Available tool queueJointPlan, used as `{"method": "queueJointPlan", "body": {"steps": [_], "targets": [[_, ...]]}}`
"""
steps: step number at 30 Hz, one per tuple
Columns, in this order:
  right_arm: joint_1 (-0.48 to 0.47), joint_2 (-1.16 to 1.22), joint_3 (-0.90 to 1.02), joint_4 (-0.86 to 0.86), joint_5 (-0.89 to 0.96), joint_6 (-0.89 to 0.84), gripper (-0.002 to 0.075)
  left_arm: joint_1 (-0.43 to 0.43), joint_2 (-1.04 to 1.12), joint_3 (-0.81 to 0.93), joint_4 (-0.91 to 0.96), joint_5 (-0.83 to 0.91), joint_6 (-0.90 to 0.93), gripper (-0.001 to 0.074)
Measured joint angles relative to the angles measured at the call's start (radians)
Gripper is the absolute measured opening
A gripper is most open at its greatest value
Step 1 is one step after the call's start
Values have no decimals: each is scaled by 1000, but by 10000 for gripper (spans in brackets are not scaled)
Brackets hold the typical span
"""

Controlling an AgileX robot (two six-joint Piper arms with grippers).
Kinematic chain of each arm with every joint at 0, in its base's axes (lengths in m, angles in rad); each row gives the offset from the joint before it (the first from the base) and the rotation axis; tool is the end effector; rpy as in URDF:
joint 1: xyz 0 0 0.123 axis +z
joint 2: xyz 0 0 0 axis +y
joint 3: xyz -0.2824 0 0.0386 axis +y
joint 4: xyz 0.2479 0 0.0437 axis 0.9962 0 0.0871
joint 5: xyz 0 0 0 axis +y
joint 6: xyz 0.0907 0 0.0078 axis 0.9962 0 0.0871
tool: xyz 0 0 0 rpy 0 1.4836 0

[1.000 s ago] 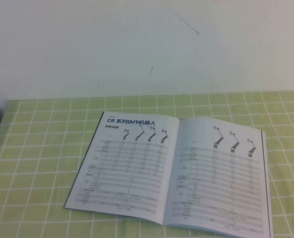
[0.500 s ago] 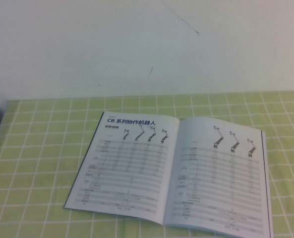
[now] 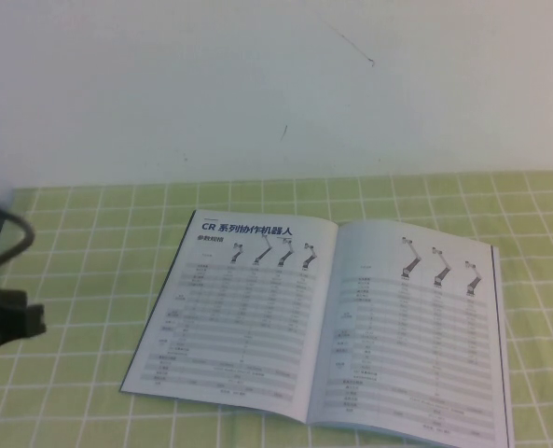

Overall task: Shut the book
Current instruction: 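Close the open booklet and leave it lying on the table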

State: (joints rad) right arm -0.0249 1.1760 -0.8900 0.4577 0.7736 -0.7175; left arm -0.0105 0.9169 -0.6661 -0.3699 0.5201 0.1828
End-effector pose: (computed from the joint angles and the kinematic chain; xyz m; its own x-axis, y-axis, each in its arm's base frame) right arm 0.2303 0.0224 0.3016 -0.6775 -0.3349 -0.6549 -0.4458 0.8951 0.0035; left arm 0.1807 -0.0183 0.2969 -0.6239 -0.1325 -0.7702 0.0654 0.9732 -0.2204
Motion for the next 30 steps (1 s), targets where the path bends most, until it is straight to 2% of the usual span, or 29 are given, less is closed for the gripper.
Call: {"method": "queueJointPlan", "body": {"steps": [4, 7, 10, 14, 18, 22, 30], "targets": [[75, 190, -26, 77, -53, -86, -3, 0, 204, -141, -146, 83, 152, -4], [175, 328, -42, 100, -127, -97, -3, 0, 341, -232, -217, 100, 228, -4], [273, 448, -69, 116, -191, -98, -3, 0, 450, -314, -249, 105, 260, -4], [355, 569, -116, 127, -223, -99, -3, 0, 567, -386, -249, 101, 276, -4], [381, 682, -150, 132, -240, -99, -3, -10, 667, -405, -249, 48, 280, -4], [381, 759, -159, 134, -253, -99, -3, -57, 775, -422, -228, 11, 280, -4], [381, 786, -178, 146, -237, -100, -3, -126, 964, -523, -104, -41, 223, -4]]}}
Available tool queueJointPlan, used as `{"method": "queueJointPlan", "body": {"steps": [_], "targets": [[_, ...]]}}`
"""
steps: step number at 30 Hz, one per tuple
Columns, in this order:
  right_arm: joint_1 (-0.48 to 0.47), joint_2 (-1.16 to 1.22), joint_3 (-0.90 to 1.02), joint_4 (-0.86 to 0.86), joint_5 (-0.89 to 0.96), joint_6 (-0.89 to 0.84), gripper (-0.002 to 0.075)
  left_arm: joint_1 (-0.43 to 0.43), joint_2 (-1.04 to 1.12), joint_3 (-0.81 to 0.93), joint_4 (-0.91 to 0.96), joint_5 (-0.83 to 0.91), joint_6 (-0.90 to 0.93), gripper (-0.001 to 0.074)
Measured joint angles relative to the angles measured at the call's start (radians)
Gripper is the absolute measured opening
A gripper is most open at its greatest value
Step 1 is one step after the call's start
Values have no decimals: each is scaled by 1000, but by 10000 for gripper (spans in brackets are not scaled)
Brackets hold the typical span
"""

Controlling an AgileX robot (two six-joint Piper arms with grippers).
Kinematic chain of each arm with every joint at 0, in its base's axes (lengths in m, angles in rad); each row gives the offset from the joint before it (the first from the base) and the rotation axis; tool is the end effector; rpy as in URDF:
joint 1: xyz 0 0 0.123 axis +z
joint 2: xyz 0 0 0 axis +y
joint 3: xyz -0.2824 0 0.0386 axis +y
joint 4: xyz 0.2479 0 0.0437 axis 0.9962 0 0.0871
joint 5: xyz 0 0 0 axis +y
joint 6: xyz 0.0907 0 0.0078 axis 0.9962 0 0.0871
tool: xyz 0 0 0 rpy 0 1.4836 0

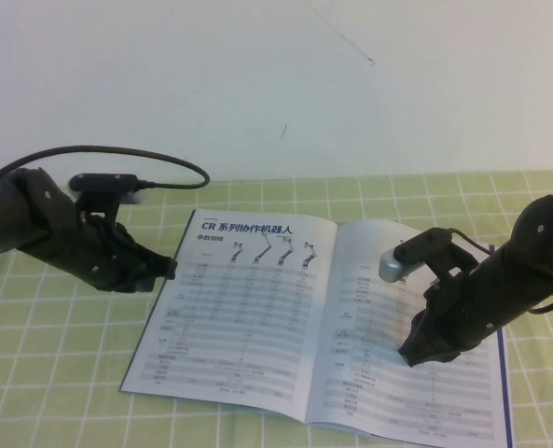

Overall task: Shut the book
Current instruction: 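Close the open booklet and leave it lying on the table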

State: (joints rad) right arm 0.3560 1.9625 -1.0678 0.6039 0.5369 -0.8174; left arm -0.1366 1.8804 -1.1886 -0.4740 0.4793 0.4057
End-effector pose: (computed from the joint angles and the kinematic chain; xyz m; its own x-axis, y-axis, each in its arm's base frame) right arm 0.3272 0.1500 0.1202 -0.7420 -0.5603 -0.3680 -0.6483 0.7394 0.1815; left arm 0.3805 -0.0717 0.1790 -0.8582 0.0968 -0.5042 0.2207 0.9562 -0.1922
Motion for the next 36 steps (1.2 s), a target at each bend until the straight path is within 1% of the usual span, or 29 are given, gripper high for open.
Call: {"method": "queueJointPlan", "body": {"steps": [8, 13, 17, 21, 26, 29, 32, 36], "targets": [[0, 7, -4, 3, 14, 2, -3, -2, 130, -111, 57, -5, -74, -4], [-2, 7, -4, 4, 16, 2, -3, -2, 148, -136, 61, 25, -78, -4], [-2, 7, -4, 3, 16, 2, -3, -19, 148, -138, 75, 47, -78, -4], [-2, 7, -4, 7, 16, 6, -3, -54, 148, -142, 80, 66, -81, -4], [-2, 7, -4, 9, 14, 8, -3, -139, 148, -145, 84, 87, -67, -4], [-2, 7, -4, 9, 14, 8, -3, -169, 148, -148, 102, 87, -55, -4], [-2, 7, -4, 9, 12, 10, -3, -171, 148, -164, 171, 99, -110, -4], [-2, 7, -4, 9, 12, 10, -3, -167, 148, -210, 386, 146, -262, -4]]}}
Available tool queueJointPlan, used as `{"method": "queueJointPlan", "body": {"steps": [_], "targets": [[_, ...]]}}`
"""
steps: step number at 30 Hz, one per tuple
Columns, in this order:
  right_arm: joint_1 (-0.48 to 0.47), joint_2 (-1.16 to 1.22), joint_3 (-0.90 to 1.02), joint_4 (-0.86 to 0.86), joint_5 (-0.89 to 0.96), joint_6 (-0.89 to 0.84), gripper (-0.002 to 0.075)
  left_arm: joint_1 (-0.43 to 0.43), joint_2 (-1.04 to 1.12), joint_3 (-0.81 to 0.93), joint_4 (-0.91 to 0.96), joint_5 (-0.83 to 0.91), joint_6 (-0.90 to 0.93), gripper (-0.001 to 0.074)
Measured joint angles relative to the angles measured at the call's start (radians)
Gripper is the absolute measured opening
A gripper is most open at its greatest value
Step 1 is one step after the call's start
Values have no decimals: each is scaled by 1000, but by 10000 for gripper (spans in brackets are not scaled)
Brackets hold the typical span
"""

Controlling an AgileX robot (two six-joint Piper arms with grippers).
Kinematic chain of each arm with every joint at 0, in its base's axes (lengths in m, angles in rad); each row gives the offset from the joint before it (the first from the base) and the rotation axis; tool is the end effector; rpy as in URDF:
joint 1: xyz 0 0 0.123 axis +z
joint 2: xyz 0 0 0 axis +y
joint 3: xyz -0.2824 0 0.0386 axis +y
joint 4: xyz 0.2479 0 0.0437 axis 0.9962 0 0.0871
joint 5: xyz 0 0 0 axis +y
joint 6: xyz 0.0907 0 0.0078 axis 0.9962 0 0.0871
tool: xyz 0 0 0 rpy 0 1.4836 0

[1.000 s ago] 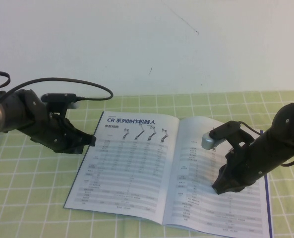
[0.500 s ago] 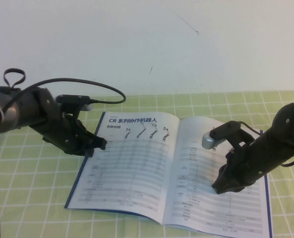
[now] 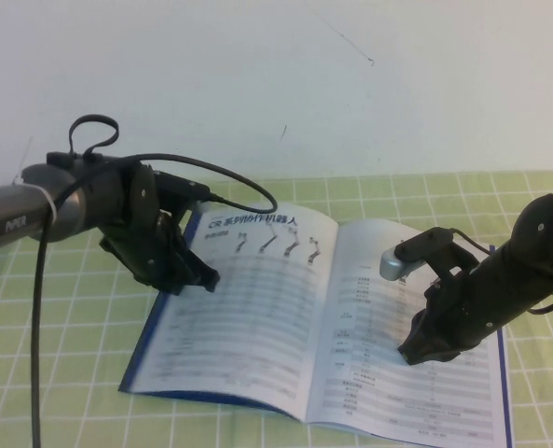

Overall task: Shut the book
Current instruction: 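Close the open booklet and leave it lying on the table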

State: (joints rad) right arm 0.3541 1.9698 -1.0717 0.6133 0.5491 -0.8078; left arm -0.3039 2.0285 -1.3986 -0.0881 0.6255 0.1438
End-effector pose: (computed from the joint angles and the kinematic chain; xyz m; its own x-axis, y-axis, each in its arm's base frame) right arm 0.3274 0.1502 0.1185 -0.7564 -0.5480 -0.3572 -0.6351 0.7461 0.2002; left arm 0.4004 -0.1305 0.1649 -0.8519 0.3428 -0.3959 0.3807 0.9245 -0.0188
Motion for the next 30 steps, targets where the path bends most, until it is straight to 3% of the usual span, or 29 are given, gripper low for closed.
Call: {"method": "queueJointPlan", "body": {"steps": [5, 18, 22, 30], "targets": [[0, 0, 0, 1, -2, 2, -3, 0, 0, -44, 199, 54, -135, -4], [0, 5, 0, 8, -6, 2, -3, 2, 62, -64, 218, 79, -184, -4], [0, 5, 0, 8, -6, 4, -3, 11, 62, -70, 98, 95, -97, -4], [0, 5, 0, 21, -13, 6, -3, 8, 59, -63, -423, 173, 232, -4]]}}
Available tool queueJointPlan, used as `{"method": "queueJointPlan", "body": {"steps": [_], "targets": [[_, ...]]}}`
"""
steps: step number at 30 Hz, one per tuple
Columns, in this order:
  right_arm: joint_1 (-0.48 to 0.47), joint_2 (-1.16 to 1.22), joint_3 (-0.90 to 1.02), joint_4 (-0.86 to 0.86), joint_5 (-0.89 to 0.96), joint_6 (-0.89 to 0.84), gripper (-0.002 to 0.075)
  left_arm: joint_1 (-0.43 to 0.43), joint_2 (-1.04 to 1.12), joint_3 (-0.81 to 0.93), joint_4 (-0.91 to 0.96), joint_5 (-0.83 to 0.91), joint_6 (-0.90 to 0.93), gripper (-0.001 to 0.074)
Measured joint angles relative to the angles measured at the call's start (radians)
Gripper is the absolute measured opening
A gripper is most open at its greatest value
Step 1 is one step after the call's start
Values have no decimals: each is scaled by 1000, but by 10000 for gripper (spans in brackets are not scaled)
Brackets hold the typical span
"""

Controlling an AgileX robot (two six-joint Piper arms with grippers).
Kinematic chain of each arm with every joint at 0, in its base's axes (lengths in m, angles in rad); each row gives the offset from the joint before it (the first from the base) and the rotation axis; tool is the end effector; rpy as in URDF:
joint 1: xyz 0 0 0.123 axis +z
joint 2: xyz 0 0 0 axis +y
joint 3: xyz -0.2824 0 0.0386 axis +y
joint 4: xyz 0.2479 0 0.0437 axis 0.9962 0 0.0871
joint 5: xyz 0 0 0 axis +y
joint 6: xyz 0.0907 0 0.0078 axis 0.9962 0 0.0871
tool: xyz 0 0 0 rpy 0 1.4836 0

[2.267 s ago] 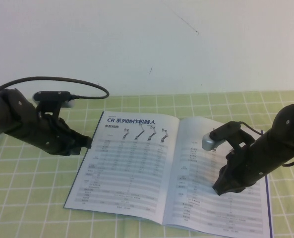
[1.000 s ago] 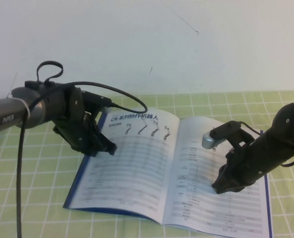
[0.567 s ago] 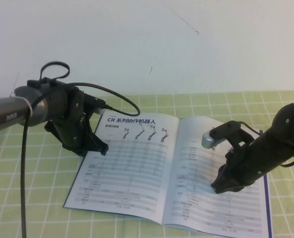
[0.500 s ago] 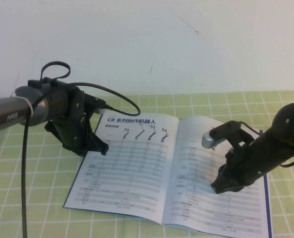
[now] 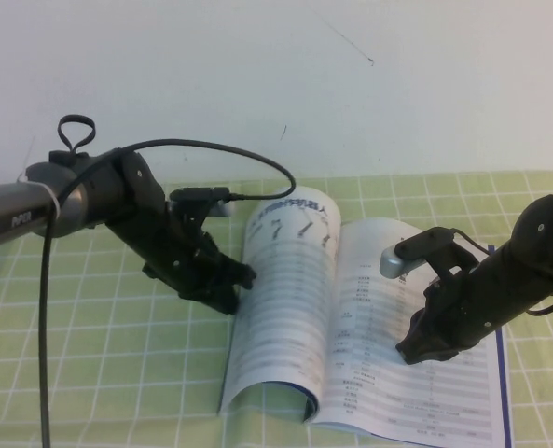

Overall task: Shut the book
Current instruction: 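Close the open booklet and leave it lying on the table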

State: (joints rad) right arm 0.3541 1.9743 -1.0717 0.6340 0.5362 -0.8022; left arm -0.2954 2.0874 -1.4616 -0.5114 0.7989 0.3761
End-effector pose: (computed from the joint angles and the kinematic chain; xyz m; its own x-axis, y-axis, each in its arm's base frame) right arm 0.3286 0.1509 0.1174 -0.7698 -0.5247 -0.3635 -0.6161 0.7596 0.2083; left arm 0.3971 -0.1542 0.1583 -0.9124 0.2806 -0.2981 0.3750 0.8648 -0.3340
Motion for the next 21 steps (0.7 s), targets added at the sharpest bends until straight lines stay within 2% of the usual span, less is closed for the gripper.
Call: {"method": "queueJointPlan", "body": {"steps": [6, 8, 11, 14, 16, 18, 21], "targets": [[0, -2, -21, -19, 11, 26, -3, -2, -42, 5, -313, 89, 202, -4], [2, -4, -43, -85, 31, 87, -3, -2, -51, 5, -450, 150, 295, -4], [6, -15, -109, -310, 98, 256, -3, -3, -58, 5, -573, 199, 366, -4], [6, -41, -201, -620, 276, 470, -3, -7, -58, 5, -620, 214, 384, -4], [6, -59, -255, -775, 405, 542, -3, -7, -58, 5, -647, 238, 395, -4], [6, -86, -300, -888, 506, 576, -3, -7, -58, 5, -694, 278, 420, -4], [4, -145, -346, -945, 544, 607, -3, -9, -58, 6, -829, 355, 474, -4]]}}
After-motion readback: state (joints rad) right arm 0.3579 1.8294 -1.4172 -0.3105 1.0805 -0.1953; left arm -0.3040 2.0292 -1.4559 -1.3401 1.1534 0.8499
